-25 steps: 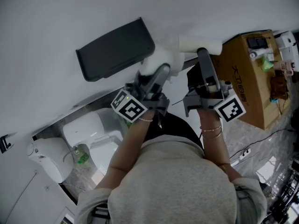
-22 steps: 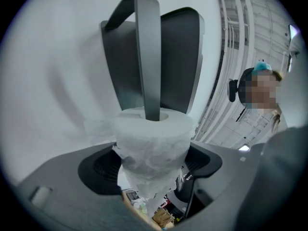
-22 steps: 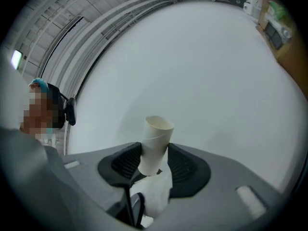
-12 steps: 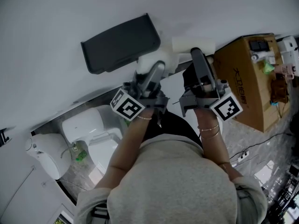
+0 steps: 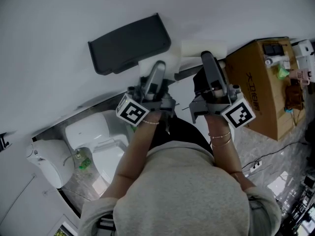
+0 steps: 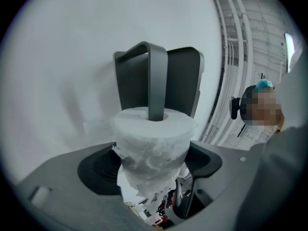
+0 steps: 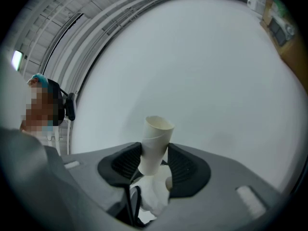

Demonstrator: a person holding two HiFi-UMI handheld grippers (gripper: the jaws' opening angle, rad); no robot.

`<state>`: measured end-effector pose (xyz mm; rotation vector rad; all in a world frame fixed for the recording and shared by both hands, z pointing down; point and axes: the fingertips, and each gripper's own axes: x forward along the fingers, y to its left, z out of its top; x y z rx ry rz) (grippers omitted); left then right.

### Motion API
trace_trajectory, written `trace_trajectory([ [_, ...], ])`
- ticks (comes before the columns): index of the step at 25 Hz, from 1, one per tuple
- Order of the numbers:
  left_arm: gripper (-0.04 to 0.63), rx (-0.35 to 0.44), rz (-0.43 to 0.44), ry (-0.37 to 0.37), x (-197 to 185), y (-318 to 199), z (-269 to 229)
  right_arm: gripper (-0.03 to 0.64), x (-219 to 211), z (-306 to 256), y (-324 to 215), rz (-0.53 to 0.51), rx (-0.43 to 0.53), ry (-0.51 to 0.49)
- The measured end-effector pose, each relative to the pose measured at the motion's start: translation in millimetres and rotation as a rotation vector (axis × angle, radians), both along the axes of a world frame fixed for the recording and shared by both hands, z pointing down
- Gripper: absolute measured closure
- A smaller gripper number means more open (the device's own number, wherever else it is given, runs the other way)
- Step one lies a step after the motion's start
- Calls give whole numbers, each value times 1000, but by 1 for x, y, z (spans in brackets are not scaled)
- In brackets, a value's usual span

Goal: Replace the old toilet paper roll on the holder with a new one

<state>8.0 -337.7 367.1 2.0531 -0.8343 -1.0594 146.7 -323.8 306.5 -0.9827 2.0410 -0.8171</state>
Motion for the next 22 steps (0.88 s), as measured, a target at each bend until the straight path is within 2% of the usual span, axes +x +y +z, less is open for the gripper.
trace_trajectory([
  [10,190,9,-15,-15,-2,2,-4,437,-2,0,1,-19,-1,11],
  [18,190,6,-42,9,-5,3,-6,437,-5,4,3,-43,-15,14],
  [22,190,16,-41,-16,-5,3,-6,437,-5,5,1,-47,-17,20],
])
